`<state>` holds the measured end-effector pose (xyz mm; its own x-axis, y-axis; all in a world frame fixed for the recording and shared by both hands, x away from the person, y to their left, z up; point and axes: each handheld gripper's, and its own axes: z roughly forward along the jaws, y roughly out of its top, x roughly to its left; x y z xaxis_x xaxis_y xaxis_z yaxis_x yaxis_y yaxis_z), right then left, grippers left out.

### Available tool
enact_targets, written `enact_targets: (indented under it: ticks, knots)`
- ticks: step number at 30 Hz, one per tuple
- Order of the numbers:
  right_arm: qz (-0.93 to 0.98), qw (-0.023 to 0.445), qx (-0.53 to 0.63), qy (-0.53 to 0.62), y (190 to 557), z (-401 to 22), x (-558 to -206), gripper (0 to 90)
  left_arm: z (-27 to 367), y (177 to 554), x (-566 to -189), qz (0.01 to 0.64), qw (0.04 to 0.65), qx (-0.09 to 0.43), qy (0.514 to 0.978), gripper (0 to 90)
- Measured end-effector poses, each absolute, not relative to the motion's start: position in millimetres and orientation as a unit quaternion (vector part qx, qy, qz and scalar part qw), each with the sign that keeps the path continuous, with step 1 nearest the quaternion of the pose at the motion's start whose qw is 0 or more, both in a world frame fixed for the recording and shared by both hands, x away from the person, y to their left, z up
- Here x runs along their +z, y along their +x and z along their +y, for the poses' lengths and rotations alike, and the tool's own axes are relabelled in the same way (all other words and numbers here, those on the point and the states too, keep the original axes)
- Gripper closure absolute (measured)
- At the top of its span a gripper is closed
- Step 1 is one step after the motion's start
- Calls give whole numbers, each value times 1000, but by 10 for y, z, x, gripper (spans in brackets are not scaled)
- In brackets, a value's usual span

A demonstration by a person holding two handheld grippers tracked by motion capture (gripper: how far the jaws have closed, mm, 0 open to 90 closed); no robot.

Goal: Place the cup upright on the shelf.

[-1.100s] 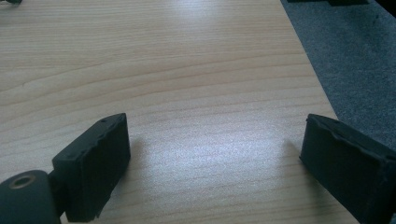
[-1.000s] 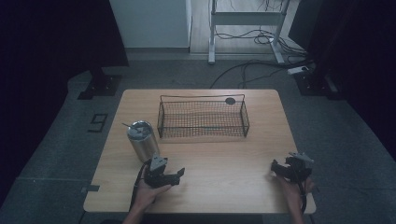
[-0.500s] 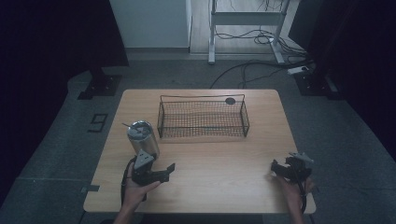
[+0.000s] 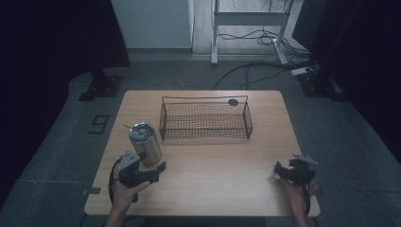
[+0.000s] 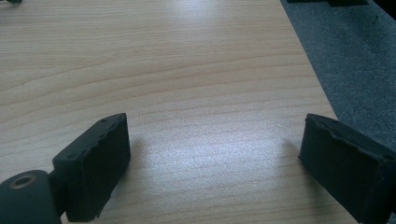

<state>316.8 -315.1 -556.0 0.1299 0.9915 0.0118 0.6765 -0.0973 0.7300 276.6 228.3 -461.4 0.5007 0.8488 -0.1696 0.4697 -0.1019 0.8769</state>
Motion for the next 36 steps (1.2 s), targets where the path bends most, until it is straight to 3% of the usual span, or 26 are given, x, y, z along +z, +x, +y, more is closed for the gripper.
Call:
enact_targets:
  ticks: [20,36]
  knots:
    - [604,296,267,690,3167,-3149,-5560,91,2628,2898,-4680,505,477,221,684,41]
    - [603,296,267,691,3167,-3150,-5560,92,2582,3124,-4740,526,444,234,687,0]
